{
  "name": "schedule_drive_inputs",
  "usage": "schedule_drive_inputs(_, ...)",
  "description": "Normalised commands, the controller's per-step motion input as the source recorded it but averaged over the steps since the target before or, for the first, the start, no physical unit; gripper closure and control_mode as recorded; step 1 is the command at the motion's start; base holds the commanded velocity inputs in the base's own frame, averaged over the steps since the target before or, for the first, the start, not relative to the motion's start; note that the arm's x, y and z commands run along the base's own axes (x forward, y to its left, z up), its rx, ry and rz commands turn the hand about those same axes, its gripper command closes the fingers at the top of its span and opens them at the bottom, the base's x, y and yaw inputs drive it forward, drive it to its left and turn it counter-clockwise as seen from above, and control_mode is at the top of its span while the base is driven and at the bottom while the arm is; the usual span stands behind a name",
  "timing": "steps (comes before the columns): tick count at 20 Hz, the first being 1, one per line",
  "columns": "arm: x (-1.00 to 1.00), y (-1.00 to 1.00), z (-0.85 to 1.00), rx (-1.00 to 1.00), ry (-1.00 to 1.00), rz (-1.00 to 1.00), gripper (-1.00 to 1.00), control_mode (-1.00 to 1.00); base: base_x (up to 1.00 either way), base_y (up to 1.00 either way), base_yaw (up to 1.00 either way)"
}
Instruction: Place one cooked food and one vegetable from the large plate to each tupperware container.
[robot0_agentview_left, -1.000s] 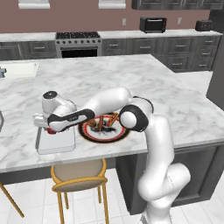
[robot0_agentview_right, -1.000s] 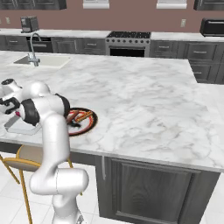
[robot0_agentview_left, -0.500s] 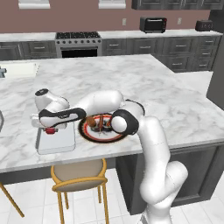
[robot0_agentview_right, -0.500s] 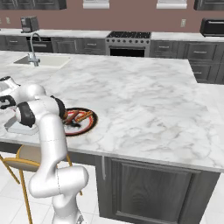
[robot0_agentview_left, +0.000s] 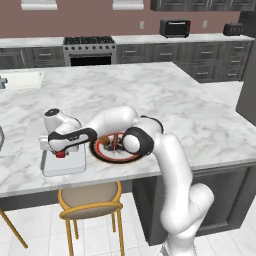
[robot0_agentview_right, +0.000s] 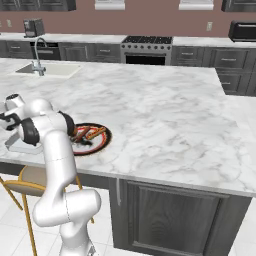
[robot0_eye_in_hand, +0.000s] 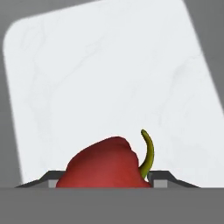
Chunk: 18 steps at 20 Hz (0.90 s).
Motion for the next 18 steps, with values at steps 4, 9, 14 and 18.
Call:
schedule_drive_inputs(4,0.25,0.08,-0.35,0.0,0.0,0.0,1.0,-1.0,0.0,0.0,0.0)
schedule_drive_inputs(9,0.06,0.23,-0.23,0.0,0.0,0.0,1.0,-1.0,0.0,0.0,0.0)
schedule_drive_inputs(14,0.01,0.46,-0.11,0.0,0.0,0.0,1.0,-1.0,0.0,0.0,0.0)
schedule_drive_inputs(18,0.03,0.23,-0.25,0.0,0.0,0.0,-1.0,-1.0,0.0,0.0,0.0)
